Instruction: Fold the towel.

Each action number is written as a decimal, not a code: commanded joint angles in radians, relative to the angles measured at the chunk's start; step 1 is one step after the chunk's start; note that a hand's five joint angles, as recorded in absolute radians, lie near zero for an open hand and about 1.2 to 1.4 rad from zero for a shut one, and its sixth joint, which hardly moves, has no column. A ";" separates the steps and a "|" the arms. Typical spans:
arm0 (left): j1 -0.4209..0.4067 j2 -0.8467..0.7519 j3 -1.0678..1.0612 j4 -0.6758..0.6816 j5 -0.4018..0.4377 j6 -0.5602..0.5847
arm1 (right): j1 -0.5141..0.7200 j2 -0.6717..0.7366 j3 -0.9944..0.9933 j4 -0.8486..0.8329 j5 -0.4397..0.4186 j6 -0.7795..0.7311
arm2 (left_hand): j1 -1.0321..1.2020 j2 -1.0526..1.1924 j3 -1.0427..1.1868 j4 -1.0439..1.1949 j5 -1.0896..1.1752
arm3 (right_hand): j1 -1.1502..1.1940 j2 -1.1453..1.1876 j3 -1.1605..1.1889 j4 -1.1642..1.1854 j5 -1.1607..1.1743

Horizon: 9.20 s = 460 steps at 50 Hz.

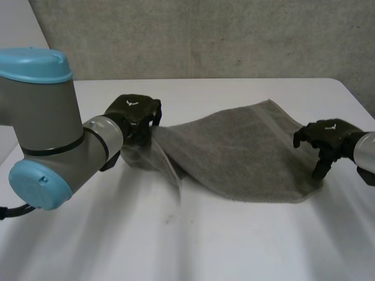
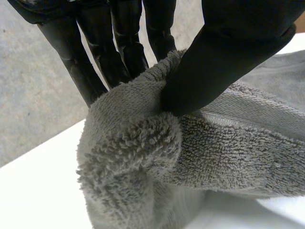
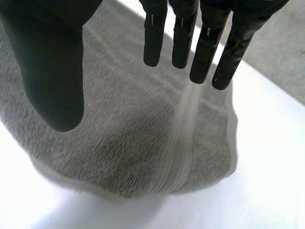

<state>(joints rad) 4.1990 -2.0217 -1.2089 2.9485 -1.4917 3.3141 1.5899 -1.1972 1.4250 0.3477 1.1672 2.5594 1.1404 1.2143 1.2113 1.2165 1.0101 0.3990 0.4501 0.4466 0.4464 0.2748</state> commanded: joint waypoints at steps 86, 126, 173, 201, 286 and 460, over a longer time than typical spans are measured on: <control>0.182 -0.313 0.316 -0.273 0.005 0.071 | 0.143 0.214 -0.307 0.101 0.003 -0.127 | 0.256 0.182 0.185 0.180 0.212 | 0.997 0.946 0.950 0.950 0.947; 0.105 0.101 -0.439 0.245 0.160 0.344 | 0.229 0.303 -0.222 -0.296 0.195 -0.051 | -0.393 -0.466 -0.463 -0.469 -0.437 | 0.997 0.946 0.950 0.950 0.947; 0.165 0.210 -0.339 -0.220 0.160 0.467 | 0.136 0.068 -0.072 0.378 0.178 -0.370 | 0.256 0.182 0.185 0.180 0.212 | 0.997 0.946 0.950 0.950 0.947; 0.151 -0.227 0.988 0.088 0.151 0.164 | 0.239 0.061 -0.597 -0.586 0.218 -0.030 | 0.256 0.182 0.185 0.180 0.212 | 0.997 0.946 0.950 0.950 0.947; 0.227 -0.163 0.685 -0.050 0.148 0.217 | 0.315 0.179 -0.543 -0.336 0.307 -0.208 | 0.256 0.182 0.185 0.180 0.212 | 0.997 0.946 0.950 0.950 0.947; 0.363 -0.245 0.179 0.017 0.163 0.186 | 0.219 0.470 -0.440 -0.272 0.279 -0.334 | 0.256 0.182 0.185 0.180 0.212 | 0.997 0.946 0.950 0.950 0.947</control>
<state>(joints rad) 4.6256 -2.0503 -1.3225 2.9633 -1.2387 3.5254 1.7901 -0.8452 1.0804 0.2457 1.4235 2.2219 1.1822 1.2158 1.2171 1.2177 1.0361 0.9652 1.1750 1.1828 1.1922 0.9727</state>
